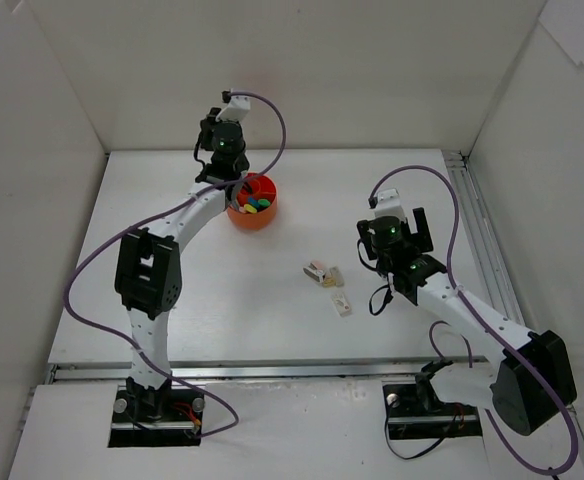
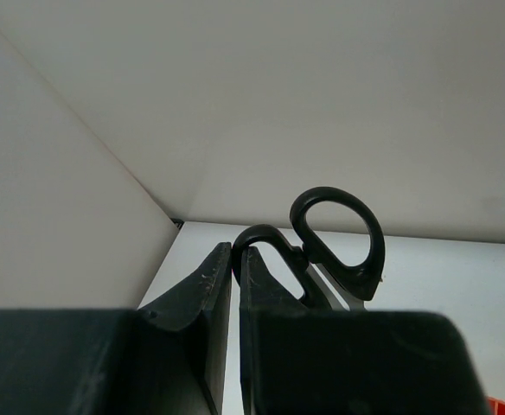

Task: Sort the stationery into containers
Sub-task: Place the scissors in the storage box.

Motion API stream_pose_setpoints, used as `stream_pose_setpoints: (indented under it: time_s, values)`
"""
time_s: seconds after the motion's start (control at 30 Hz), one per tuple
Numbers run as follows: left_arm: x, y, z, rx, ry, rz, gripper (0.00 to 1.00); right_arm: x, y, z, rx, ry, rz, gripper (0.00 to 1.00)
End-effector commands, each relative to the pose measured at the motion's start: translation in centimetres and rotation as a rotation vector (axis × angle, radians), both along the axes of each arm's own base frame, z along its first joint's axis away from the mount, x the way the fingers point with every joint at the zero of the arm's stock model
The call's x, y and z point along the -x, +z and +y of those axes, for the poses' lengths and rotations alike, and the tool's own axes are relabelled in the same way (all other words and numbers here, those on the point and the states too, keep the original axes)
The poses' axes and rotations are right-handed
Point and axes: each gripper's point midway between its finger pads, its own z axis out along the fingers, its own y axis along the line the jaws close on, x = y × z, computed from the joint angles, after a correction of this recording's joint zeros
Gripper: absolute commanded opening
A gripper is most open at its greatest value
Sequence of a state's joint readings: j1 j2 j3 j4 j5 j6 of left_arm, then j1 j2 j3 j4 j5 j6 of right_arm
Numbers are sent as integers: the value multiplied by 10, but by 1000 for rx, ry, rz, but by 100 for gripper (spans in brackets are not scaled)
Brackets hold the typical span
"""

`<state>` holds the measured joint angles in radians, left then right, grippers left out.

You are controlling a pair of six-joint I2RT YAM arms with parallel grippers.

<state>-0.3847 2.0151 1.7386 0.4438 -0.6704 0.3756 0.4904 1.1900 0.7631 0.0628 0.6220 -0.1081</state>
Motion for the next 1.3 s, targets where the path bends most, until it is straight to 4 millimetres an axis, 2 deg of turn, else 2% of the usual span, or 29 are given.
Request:
stream_pose_setpoints:
  time_s: [0.0,0.27,0.37,0.4,0.53,0.73,0.83,0.9,0.97,1.13,1.2,1.23,1.27]
  values:
    - [-5,40,5,17,20,-129,0,-11,31,-3,-18,-44,-91,98]
    - [-12,17,4,1,33,-106,0,-13,30,-3,-7,-46,-85,98]
    - [-9,9,6,1,40,-110,0,-13,30,-4,-6,-48,-84,98]
    - [-7,0,2,-3,38,-96,0,-14,31,-4,-7,-48,-86,98]
    - [-2,-13,-1,5,45,-63,0,-14,28,-1,-6,-40,-77,98]
    - [4,-30,-4,43,57,-29,8,-14,28,-2,-13,-41,-79,98]
    - [7,-33,-3,69,59,-14,14,-13,28,0,-20,-32,-82,98]
    - [9,-37,-5,76,45,2,27,-13,27,-1,-21,-34,-80,98]
    - [12,-34,-6,100,32,-1,36,-14,28,0,-24,-32,-82,98]
    - [22,-27,-4,130,19,0,47,-12,30,1,-39,-22,-89,98]
    - [26,-29,-4,144,12,15,51,-11,28,2,-48,-14,-87,98]
    - [30,-19,-4,160,5,-1,53,-11,31,4,-55,-6,-94,98]
    - [33,-19,-4,177,-6,-1,61,-11,30,6,-64,12,-90,98]
